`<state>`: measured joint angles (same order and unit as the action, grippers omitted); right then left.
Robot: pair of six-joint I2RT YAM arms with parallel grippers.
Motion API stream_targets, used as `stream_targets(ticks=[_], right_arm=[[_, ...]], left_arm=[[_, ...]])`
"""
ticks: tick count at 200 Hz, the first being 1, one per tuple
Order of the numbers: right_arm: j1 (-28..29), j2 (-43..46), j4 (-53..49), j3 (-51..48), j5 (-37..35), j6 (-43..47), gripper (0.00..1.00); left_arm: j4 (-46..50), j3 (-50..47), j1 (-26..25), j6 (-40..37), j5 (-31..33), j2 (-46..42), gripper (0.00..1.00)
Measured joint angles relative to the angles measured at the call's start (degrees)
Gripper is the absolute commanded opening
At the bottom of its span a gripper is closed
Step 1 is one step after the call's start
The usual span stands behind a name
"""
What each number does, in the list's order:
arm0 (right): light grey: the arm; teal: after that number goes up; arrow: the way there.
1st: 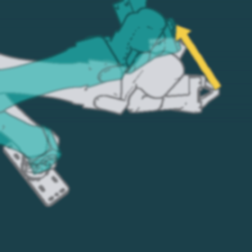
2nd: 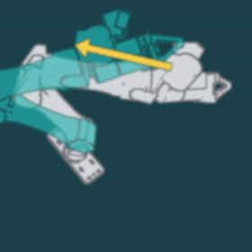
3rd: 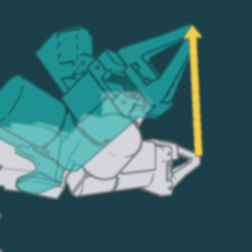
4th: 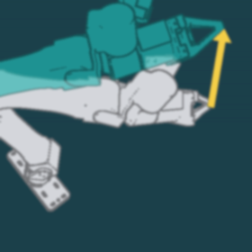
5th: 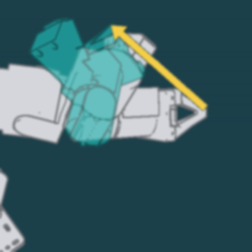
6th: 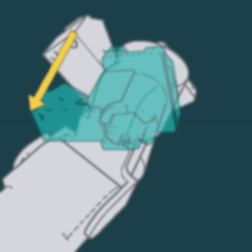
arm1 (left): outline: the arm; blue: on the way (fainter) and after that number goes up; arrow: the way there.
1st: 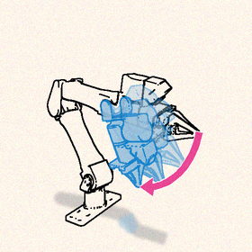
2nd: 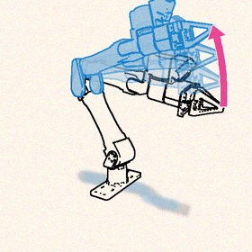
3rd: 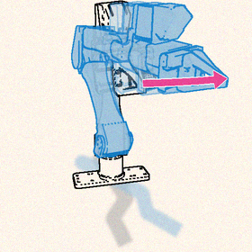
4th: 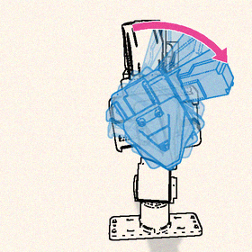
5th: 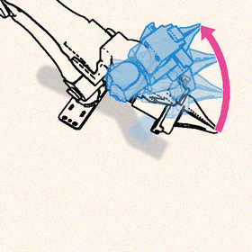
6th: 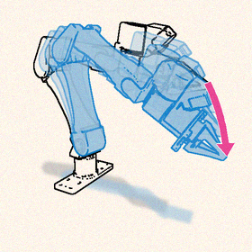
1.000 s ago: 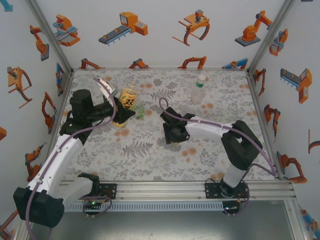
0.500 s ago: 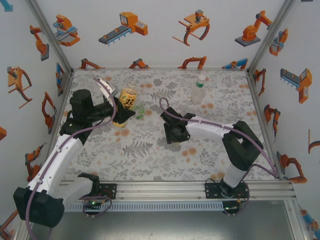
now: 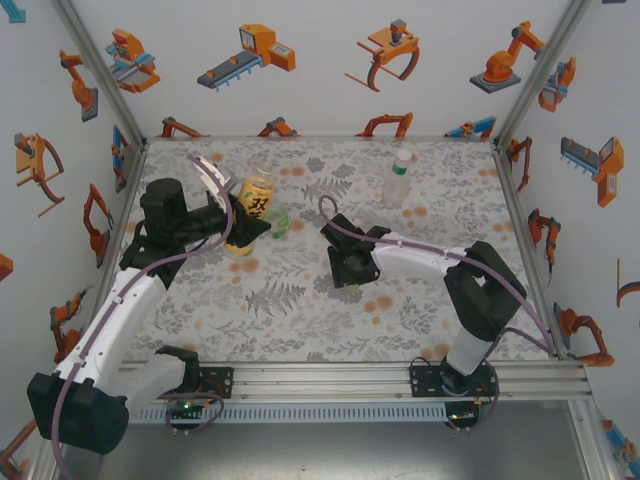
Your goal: Screw on the bottle caps
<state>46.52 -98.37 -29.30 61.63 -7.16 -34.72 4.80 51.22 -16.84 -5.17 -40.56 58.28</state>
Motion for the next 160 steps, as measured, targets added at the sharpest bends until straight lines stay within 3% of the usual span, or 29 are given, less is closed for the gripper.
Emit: stream_targets(ticks=[160], right_arm=[[-0.24, -0.31, -1.33, 0.28, -1.53, 0.26, 0.52]], left_arm=[[0.0, -0.02, 0.0, 0.02, 0.0, 0.11, 0.0]])
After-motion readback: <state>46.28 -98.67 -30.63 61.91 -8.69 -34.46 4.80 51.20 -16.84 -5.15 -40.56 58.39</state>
